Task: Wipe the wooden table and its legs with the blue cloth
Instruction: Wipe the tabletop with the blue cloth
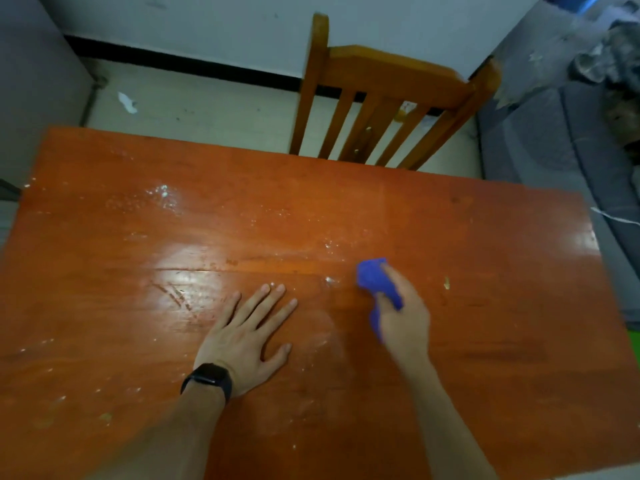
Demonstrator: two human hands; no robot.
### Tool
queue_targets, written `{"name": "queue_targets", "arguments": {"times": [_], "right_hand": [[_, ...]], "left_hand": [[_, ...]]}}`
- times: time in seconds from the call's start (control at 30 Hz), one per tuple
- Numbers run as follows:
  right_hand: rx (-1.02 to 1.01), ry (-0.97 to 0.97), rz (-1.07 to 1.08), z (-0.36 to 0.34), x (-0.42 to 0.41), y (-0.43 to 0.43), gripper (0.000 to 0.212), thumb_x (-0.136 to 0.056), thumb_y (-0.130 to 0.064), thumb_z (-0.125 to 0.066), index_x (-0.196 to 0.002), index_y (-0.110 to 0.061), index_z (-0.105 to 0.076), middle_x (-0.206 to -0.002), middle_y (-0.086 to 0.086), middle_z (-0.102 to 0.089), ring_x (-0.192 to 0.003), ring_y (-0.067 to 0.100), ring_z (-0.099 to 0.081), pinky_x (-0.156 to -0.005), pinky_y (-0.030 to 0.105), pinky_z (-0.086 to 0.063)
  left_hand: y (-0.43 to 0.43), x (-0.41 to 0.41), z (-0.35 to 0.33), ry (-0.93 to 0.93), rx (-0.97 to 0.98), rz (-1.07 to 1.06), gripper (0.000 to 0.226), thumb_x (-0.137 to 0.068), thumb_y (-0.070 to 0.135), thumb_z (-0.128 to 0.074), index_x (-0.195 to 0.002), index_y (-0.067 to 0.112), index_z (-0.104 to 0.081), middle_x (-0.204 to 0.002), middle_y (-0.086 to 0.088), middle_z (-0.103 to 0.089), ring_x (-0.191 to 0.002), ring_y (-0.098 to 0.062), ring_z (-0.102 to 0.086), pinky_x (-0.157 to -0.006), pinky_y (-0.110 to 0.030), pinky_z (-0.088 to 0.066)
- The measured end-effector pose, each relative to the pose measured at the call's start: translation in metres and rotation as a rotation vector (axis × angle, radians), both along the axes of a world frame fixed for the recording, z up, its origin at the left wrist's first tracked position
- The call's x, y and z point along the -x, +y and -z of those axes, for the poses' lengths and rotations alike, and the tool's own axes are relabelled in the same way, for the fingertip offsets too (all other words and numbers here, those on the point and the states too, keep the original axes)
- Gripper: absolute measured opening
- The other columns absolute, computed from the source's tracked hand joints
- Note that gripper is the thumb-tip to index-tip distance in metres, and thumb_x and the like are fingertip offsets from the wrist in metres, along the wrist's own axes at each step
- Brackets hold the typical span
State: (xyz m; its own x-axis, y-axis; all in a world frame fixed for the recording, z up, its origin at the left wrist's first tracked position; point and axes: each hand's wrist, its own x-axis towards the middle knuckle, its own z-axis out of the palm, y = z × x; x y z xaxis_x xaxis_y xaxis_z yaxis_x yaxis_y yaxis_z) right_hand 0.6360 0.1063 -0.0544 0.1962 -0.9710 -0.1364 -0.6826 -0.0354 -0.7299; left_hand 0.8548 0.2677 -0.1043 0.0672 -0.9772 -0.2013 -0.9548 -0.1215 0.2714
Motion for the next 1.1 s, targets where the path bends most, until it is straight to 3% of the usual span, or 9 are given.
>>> {"name": "queue_targets", "arguments": {"times": [0.1, 0.23, 0.33, 0.43, 0.5, 0.67, 0.8, 0.97, 1.1], "right_hand": [[0.127, 0.178, 0.293, 0.001, 0.032, -0.069, 0.048, -0.088, -0.024, -0.053, -0.136, -0.024, -0.058, -0.133, 0.001, -0.062, -0.117, 0.019, -0.061, -0.104, 0.031, -0.044], [0.211, 0.531, 0.290, 0.025, -0.003, -0.037, 0.053, -0.091, -0.022, -0.051, -0.143, -0.028, -0.049, -0.149, 0.004, -0.047, -0.122, 0.040, -0.046, -0.096, 0.052, -0.044], [0.172, 0.431, -0.034, 0.020, -0.044, 0.007, 0.058, -0.090, -0.009, -0.058, -0.143, -0.030, -0.049, -0.149, -0.003, -0.045, -0.124, 0.027, -0.042, -0.098, 0.033, -0.036], [-0.147, 0.157, -0.348, 0.003, -0.056, 0.011, 0.051, -0.096, -0.011, -0.056, -0.139, -0.038, -0.050, -0.143, -0.012, -0.051, -0.128, 0.012, -0.046, -0.108, 0.026, -0.035], [-0.176, 0.025, -0.227, -0.008, -0.049, -0.021, 0.047, -0.096, -0.015, -0.057, -0.136, -0.039, -0.051, -0.134, -0.010, -0.060, -0.118, 0.011, -0.058, -0.107, 0.037, -0.044], [0.042, 0.283, 0.259, -0.001, -0.017, -0.127, 0.053, -0.087, -0.043, -0.039, -0.139, -0.039, -0.047, -0.142, -0.007, -0.052, -0.125, 0.025, -0.052, -0.106, 0.051, -0.043], [0.100, 0.424, 0.218, 0.009, -0.058, -0.084, 0.052, -0.097, -0.020, -0.048, -0.145, -0.038, -0.040, -0.155, -0.006, -0.037, -0.133, 0.031, -0.037, -0.107, 0.052, -0.035], [-0.042, 0.119, -0.271, 0.010, -0.088, -0.060, 0.050, -0.095, -0.008, -0.057, -0.139, -0.031, -0.053, -0.145, -0.008, -0.050, -0.134, 0.014, -0.041, -0.114, 0.032, -0.030], [0.114, 0.210, 0.185, 0.007, -0.068, -0.110, 0.050, -0.096, -0.014, -0.053, -0.143, -0.030, -0.046, -0.148, -0.003, -0.047, -0.134, 0.024, -0.042, -0.114, 0.045, -0.033]], "left_hand": [[0.000, 0.000, 0.000, 0.005, 0.010, -0.006, 0.071, -0.095, 0.069, -0.024, -0.157, 0.040, -0.005, -0.166, 0.009, -0.002, -0.153, -0.014, -0.001, -0.120, -0.050, -0.009], [0.001, -0.001, 0.002, 0.014, -0.001, -0.010, 0.071, -0.095, 0.068, -0.024, -0.157, 0.040, -0.004, -0.166, 0.009, -0.001, -0.153, -0.014, 0.002, -0.120, -0.051, -0.009], [0.000, -0.001, 0.000, 0.012, -0.008, -0.013, 0.072, -0.094, 0.068, -0.029, -0.158, 0.038, -0.010, -0.166, 0.007, -0.010, -0.153, -0.015, -0.005, -0.119, -0.051, -0.011], [0.000, 0.000, -0.002, 0.021, -0.011, -0.012, 0.073, -0.093, 0.068, -0.032, -0.157, 0.038, -0.014, -0.165, 0.007, -0.016, -0.152, -0.015, -0.010, -0.118, -0.051, -0.013], [0.000, 0.000, -0.002, 0.028, -0.005, -0.015, 0.073, -0.094, 0.068, -0.032, -0.157, 0.037, -0.014, -0.165, 0.007, -0.016, -0.152, -0.016, -0.011, -0.118, -0.051, -0.014], [-0.002, 0.000, -0.002, 0.038, 0.009, -0.014, 0.073, -0.093, 0.067, -0.034, -0.157, 0.037, -0.014, -0.166, 0.008, -0.011, -0.153, -0.016, -0.011, -0.118, -0.051, -0.014], [-0.002, 0.000, -0.002, 0.035, 0.000, -0.014, 0.075, -0.093, 0.067, -0.036, -0.158, 0.037, -0.014, -0.166, 0.007, -0.011, -0.153, -0.017, -0.012, -0.117, -0.051, -0.015], [-0.002, 0.001, -0.002, 0.044, -0.028, -0.015, 0.076, -0.092, 0.067, -0.038, -0.157, 0.036, -0.015, -0.166, 0.007, -0.013, -0.152, -0.016, -0.012, -0.117, -0.051, -0.015], [-0.005, 0.003, -0.004, 0.038, -0.039, -0.005, 0.075, -0.094, 0.066, -0.036, -0.158, 0.036, -0.013, -0.166, 0.008, -0.009, -0.153, -0.016, -0.011, -0.117, -0.051, -0.014]]}}
